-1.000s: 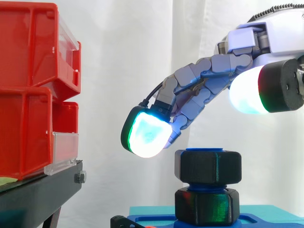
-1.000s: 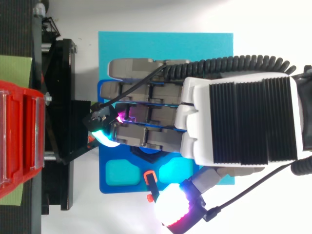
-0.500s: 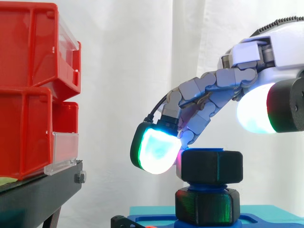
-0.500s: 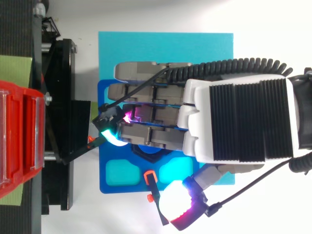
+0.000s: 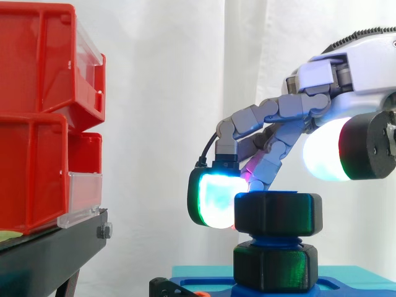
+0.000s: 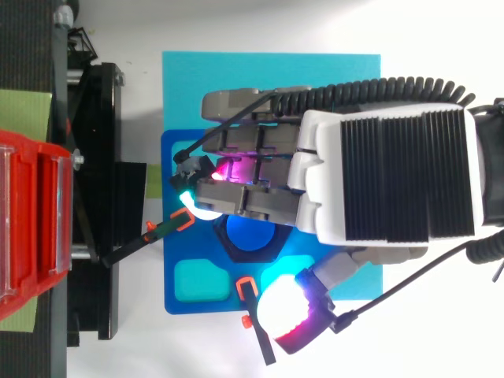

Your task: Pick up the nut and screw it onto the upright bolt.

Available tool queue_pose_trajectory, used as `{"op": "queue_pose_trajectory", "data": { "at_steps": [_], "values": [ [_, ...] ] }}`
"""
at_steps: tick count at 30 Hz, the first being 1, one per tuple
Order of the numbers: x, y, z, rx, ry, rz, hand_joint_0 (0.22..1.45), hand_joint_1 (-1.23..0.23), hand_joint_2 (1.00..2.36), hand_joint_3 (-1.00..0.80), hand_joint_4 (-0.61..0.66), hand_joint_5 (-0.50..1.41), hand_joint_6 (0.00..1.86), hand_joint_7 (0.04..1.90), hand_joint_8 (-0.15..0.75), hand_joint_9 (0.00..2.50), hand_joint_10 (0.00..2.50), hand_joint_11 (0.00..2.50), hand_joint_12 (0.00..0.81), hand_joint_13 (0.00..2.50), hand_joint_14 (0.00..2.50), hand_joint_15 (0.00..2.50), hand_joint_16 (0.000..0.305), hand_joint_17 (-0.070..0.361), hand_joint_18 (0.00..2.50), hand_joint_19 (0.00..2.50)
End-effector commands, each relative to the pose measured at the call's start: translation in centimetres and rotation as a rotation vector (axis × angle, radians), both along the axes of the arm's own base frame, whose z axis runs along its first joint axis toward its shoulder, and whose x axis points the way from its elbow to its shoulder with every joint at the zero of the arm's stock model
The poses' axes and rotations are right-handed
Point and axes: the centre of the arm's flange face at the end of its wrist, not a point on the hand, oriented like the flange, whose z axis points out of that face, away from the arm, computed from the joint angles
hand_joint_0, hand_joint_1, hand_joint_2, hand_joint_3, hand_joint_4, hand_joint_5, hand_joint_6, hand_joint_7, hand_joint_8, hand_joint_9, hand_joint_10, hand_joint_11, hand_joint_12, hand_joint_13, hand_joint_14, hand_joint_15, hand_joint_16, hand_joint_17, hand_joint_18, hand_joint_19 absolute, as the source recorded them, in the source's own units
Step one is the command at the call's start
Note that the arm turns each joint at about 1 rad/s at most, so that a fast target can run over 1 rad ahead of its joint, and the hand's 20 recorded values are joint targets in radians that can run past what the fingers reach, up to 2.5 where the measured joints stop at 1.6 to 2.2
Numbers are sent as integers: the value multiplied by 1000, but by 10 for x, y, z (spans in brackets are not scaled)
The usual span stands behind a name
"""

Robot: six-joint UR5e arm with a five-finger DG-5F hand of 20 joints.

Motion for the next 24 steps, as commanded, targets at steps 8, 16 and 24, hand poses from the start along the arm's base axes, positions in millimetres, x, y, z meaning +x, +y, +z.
{"op": "queue_pose_trajectory", "data": {
  "at_steps": [8,16,24],
  "values": [
    [-1,-12,0,0,0,-10,510,-301,1000,-500,129,7,596,1497,290,997,0,0,200,867,0,0,13,29,446,0],
    [-2,-20,0,0,3,-7,517,-301,1000,-500,83,42,617,1418,282,1268,0,0,158,1029,0,0,8,17,614,0],
    [-1,-34,16,-6,6,-8,520,-288,1000,-500,86,59,669,1259,260,1549,0,0,131,1176,0,0,4,10,750,0]
  ]
}}
